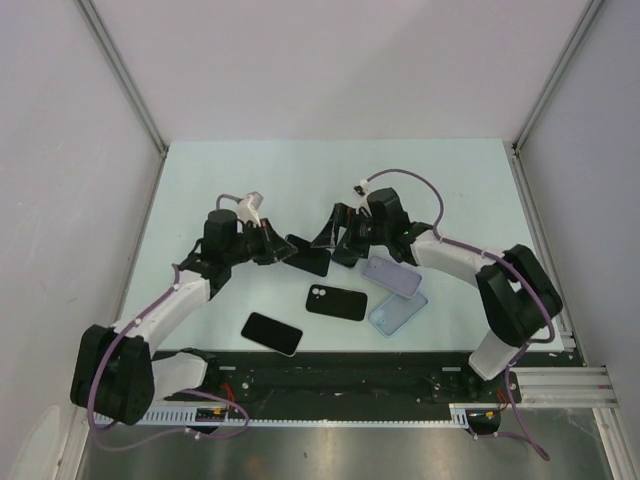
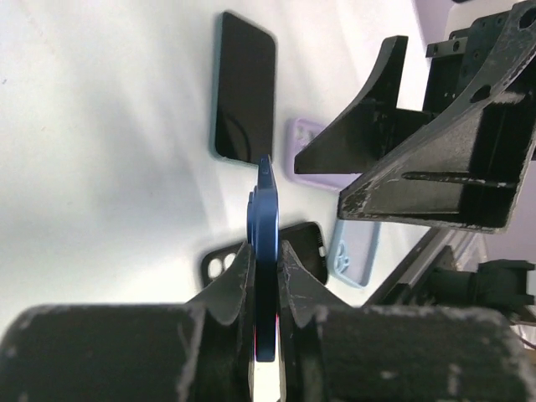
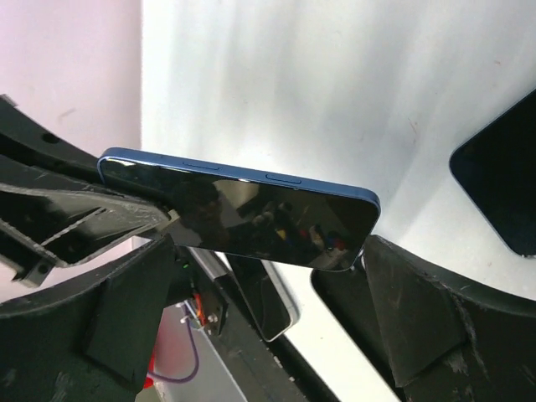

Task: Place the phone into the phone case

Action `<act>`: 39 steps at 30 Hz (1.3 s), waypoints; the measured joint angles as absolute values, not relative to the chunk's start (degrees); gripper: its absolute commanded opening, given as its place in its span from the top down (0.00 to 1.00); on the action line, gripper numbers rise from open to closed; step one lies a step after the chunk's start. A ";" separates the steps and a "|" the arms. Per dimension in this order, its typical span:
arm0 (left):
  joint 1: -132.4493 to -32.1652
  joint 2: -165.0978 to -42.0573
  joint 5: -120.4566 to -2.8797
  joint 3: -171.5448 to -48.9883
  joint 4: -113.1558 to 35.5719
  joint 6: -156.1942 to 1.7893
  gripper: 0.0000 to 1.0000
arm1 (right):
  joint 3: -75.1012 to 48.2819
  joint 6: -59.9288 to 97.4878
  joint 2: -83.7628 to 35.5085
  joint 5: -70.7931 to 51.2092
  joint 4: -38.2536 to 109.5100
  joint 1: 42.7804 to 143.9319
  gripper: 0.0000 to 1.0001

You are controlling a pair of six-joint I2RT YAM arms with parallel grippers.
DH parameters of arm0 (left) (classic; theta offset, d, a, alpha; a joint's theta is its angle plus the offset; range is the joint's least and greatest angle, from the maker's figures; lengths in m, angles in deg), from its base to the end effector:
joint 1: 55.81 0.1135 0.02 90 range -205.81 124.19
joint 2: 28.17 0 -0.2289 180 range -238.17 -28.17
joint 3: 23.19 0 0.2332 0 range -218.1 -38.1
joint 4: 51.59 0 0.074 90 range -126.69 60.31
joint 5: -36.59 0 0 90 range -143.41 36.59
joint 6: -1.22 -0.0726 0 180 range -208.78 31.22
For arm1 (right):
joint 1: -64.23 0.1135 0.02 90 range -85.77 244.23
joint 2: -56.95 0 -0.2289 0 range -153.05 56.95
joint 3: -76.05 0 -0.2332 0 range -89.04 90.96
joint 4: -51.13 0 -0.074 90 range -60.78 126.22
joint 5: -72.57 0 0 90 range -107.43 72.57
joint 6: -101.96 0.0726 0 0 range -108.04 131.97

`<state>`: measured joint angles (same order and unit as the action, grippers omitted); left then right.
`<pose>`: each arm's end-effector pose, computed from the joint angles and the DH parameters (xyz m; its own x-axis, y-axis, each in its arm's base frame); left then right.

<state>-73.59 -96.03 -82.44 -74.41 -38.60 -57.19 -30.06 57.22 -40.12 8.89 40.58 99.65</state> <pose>0.2527 -0.1180 0.1908 -0.7513 -0.2401 -0.6148 0.3230 0.6786 -0.6597 0.2896 0.2454 0.1716 -0.9010 0.1405 -0.4105 -0.2558 0.5923 0.7640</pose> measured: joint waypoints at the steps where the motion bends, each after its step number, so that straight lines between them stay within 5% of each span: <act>1: -73.61 -94.98 -82.92 -74.68 -38.56 -56.90 1.00 | -30.06 56.91 -38.77 8.89 40.04 99.39 0.00; 16: -73.70 -81.12 -95.45 -78.00 -42.01 -45.45 1.00 | -43.55 59.56 -1.44 15.54 44.47 90.32 0.00; 27: -74.31 -75.07 -99.73 -78.33 -50.34 -34.06 1.00 | -49.76 66.31 0.40 22.49 58.97 95.63 0.08; 30: -74.57 -74.89 -99.97 -78.33 -51.52 -32.77 1.00 | -49.76 67.10 -1.55 23.36 62.57 98.32 0.24; 34: -74.81 -74.89 -100.15 -78.28 -52.48 -31.79 1.00 | -49.82 68.52 -4.32 24.08 66.57 99.45 0.61; 39: -74.92 -74.89 -100.19 -78.15 -53.31 -31.62 1.00 | -49.82 69.24 -5.90 24.48 69.28 100.17 0.79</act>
